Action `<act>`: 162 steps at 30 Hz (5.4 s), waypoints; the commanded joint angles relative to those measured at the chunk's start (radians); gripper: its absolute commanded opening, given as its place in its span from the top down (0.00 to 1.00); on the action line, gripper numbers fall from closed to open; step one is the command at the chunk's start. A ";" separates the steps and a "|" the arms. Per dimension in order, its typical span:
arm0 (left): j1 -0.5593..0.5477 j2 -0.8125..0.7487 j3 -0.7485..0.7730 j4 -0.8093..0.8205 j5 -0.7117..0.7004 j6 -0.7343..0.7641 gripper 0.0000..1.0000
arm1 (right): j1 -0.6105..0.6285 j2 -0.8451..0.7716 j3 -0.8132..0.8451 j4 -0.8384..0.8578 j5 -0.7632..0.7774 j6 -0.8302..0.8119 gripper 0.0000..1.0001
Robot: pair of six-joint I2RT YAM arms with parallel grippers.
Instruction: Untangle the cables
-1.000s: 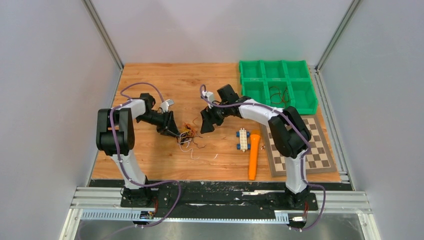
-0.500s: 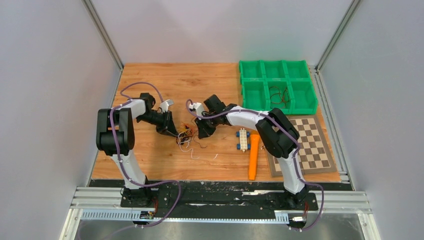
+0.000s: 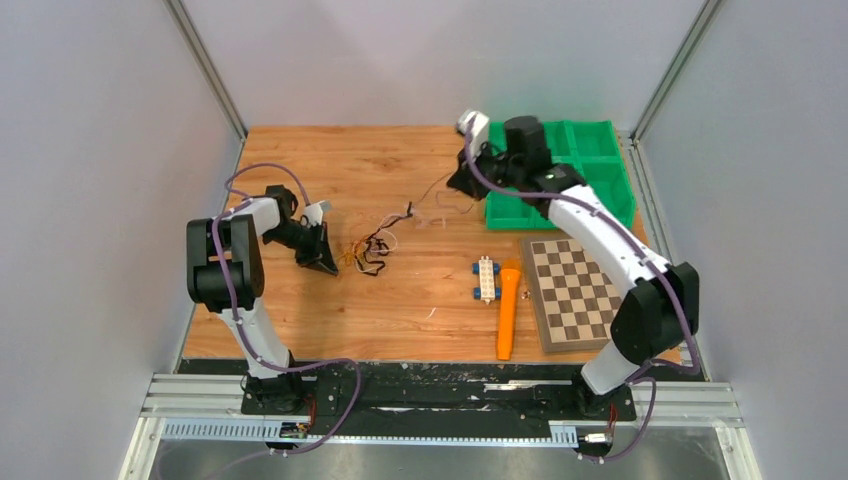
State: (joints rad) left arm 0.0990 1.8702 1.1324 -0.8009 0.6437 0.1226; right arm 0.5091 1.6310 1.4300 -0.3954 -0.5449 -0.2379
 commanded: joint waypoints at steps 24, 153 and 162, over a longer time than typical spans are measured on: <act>0.127 -0.051 -0.024 0.014 -0.163 0.089 1.00 | -0.704 0.151 0.889 0.024 -0.101 0.178 1.00; 0.211 0.046 0.070 -0.022 -0.059 0.099 0.99 | -0.806 0.564 0.655 0.223 0.190 -0.086 0.45; 0.139 -0.027 0.054 -0.046 0.041 0.143 1.00 | -0.746 0.326 0.498 -0.053 -0.258 0.057 0.12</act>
State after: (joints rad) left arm 0.2890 1.9049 1.1812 -0.8364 0.6170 0.2222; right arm -0.3126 2.1468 2.0182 -0.3283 -0.5297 -0.2539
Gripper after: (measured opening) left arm 0.007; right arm 0.825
